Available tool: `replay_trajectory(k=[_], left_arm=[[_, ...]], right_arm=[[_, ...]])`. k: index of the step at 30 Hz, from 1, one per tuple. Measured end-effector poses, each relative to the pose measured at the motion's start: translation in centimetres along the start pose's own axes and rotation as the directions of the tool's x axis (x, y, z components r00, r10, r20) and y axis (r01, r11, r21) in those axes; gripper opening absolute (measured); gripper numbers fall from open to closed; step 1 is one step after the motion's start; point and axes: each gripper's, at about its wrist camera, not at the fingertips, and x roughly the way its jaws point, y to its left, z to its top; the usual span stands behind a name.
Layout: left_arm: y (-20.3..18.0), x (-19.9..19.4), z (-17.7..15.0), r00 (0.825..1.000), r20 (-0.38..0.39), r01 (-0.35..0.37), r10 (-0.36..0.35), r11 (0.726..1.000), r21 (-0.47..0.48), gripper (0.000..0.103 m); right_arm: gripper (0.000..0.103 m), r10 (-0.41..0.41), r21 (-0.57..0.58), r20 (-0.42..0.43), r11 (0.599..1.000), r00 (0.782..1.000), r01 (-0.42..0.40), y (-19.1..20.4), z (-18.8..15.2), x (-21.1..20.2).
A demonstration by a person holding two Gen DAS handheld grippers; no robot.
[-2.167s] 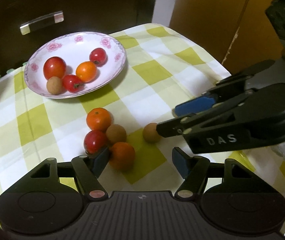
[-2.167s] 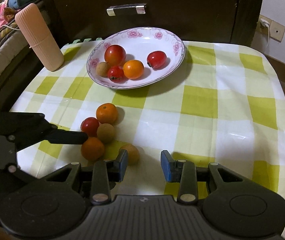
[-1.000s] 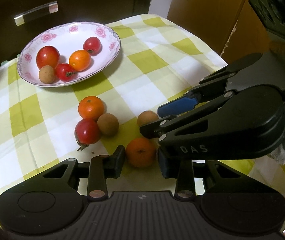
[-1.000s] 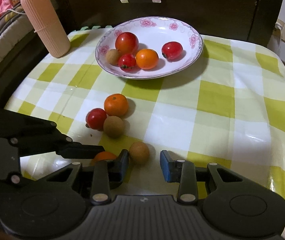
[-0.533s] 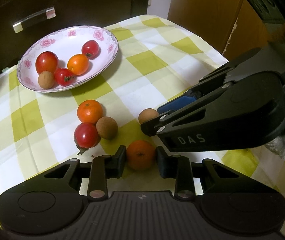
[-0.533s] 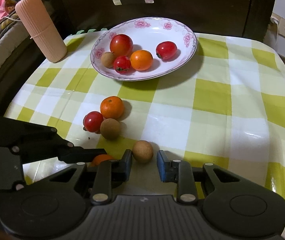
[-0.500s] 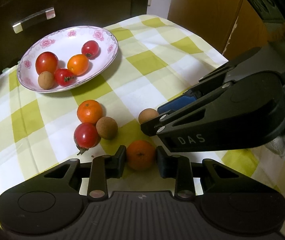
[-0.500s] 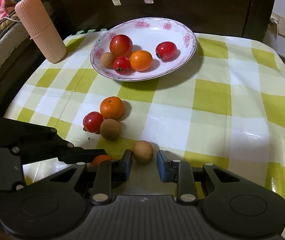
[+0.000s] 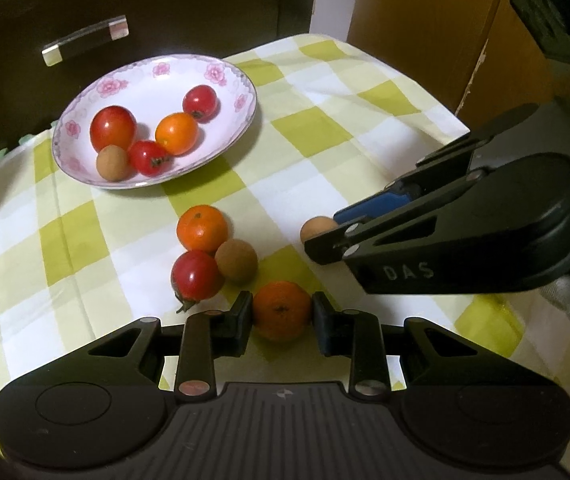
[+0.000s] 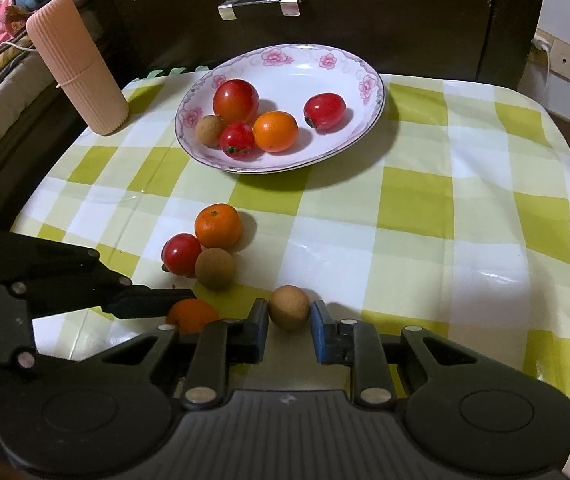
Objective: Organize fruits
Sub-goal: 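Close the left tool on an orange tangerine while the right tool approaches a tan round fruit, then lift the tangerine with the left tool while the right tool carries the tan fruit to the bowl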
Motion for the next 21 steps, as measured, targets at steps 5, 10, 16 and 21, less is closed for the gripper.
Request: replay_trajectory(k=[5,10,16,21], left_arm=[[0.10,0.30,-0.32,1.000,-0.011,0.000,0.000,1.000,0.001,0.040],[0.17,0.26,-0.39,1.000,-0.012,0.002,-0.002,1.000,0.009,0.040],[-0.14,0.19,-0.34,1.000,-0.018,-0.010,0.011,0.999,0.035,0.040],[-0.10,0.04,-0.13,1.000,-0.019,-0.019,0.020,0.999,0.038,0.039]], right_arm=[[0.022,0.000,-0.009,0.001,1.000,1.000,0.000,0.10,0.04,0.13],[0.022,-0.004,-0.036,-0.014,0.999,1.000,0.004,0.63,0.02,0.67],[0.022,-0.023,-0.052,-0.007,0.998,1.000,0.023,0.90,-0.01,0.65],[0.022,-0.027,-0.040,-0.003,0.999,1.000,0.027,0.72,0.02,0.43]])
